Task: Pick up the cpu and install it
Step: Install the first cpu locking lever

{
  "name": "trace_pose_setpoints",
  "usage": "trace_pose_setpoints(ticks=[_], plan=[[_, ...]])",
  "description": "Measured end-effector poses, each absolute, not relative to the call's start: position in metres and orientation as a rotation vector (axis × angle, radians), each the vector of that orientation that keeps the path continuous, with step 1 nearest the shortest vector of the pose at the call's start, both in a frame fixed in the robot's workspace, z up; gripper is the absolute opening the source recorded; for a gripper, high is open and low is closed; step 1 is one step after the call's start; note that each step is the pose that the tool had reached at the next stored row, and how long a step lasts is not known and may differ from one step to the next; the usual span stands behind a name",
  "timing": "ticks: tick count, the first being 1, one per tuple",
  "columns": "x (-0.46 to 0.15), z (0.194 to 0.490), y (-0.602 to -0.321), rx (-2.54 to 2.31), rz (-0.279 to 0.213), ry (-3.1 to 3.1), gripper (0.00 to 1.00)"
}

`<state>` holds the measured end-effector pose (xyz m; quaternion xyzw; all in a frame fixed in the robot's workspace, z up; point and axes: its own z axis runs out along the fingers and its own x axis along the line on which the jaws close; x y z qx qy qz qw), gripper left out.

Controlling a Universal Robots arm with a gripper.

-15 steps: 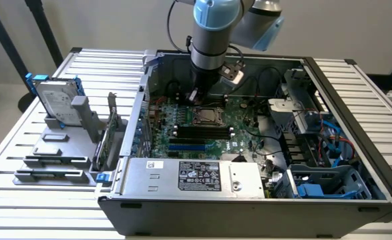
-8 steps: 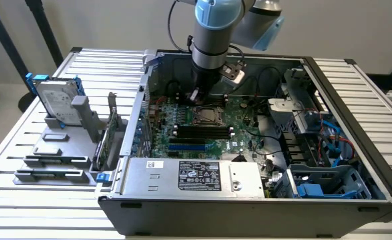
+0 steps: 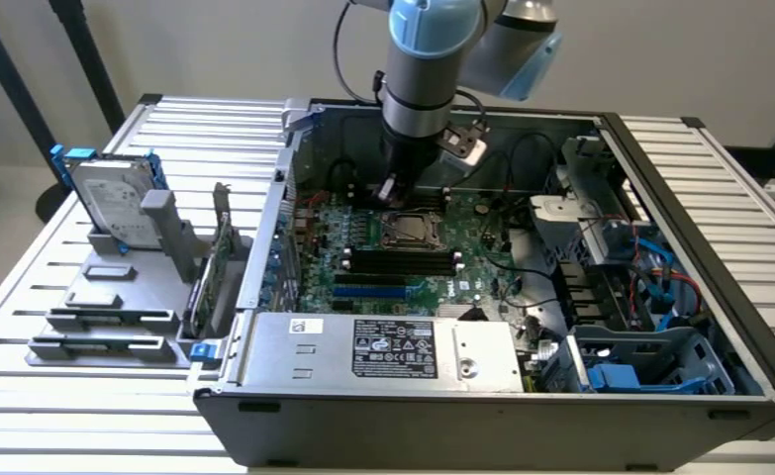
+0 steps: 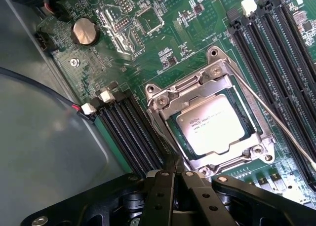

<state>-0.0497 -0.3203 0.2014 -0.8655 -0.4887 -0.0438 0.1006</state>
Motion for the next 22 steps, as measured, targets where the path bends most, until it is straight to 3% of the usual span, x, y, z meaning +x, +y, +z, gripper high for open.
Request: trace_pose_setpoints(ticks=[22], plan=[[-0.0409, 0.2013, -0.3167, -2.570, -0.115, -1.458, 0.11]])
